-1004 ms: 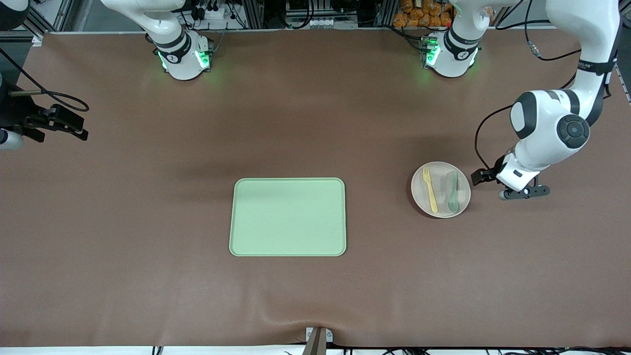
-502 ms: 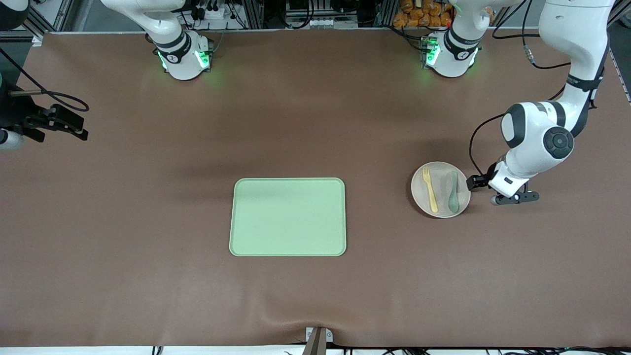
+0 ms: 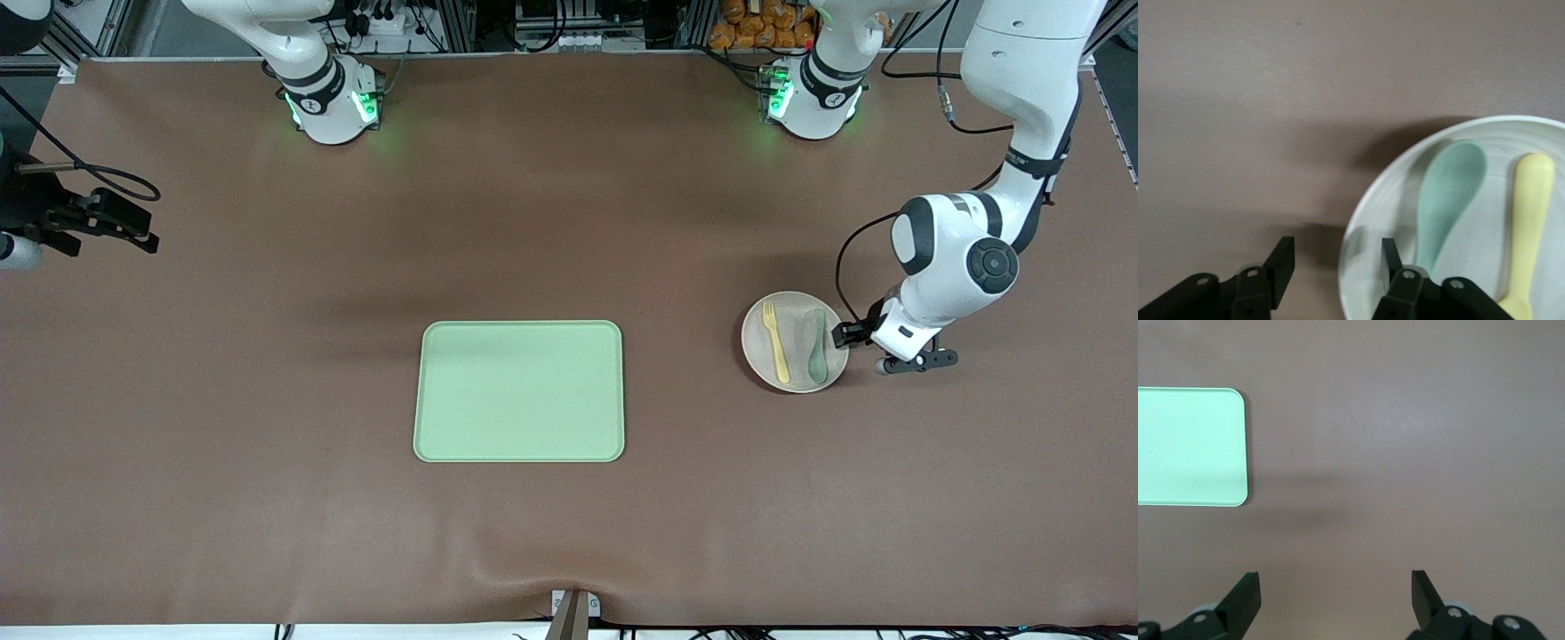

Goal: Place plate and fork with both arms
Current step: 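Reach the left gripper down to the white plate's rim, then close the left gripper on the white plate's rim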

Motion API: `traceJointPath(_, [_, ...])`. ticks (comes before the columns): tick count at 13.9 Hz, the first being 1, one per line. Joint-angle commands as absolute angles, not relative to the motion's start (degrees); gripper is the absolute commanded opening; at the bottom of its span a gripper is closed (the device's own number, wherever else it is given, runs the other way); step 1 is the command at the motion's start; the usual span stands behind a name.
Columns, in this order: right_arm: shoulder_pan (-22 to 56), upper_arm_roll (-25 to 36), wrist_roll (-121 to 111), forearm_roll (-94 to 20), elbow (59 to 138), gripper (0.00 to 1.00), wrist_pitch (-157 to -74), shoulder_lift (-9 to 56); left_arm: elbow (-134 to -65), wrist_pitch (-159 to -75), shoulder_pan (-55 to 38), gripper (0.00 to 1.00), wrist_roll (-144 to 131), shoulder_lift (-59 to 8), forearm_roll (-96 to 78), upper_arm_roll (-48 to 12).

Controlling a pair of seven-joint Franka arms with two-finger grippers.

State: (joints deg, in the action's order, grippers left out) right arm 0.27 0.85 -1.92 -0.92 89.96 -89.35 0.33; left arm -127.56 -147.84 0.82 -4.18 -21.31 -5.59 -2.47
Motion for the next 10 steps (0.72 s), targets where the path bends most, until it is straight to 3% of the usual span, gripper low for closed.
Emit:
traceJointPath(1, [-0.2, 0.4, -1.1, -0.3, 89.3, 1.00, -88.7, 0.4, -127.1, -148.9, 1.4, 0.52, -3.0, -22.3, -7.0, -3.5])
traceJointPath(7, [-0.2, 0.4, -1.1, -0.3, 89.3, 1.00, -88.4, 0.4, -127.0, -148.9, 1.5, 0.36, -2.6, -22.8, -7.0, -3.5])
traceJointPath(10, [-0.2, 0.4, -1.1, -0.3, 89.3, 1.00, -88.4, 0.4, -126.8, -148.9, 1.6, 0.23, -2.6, -23.2, -7.0, -3.5])
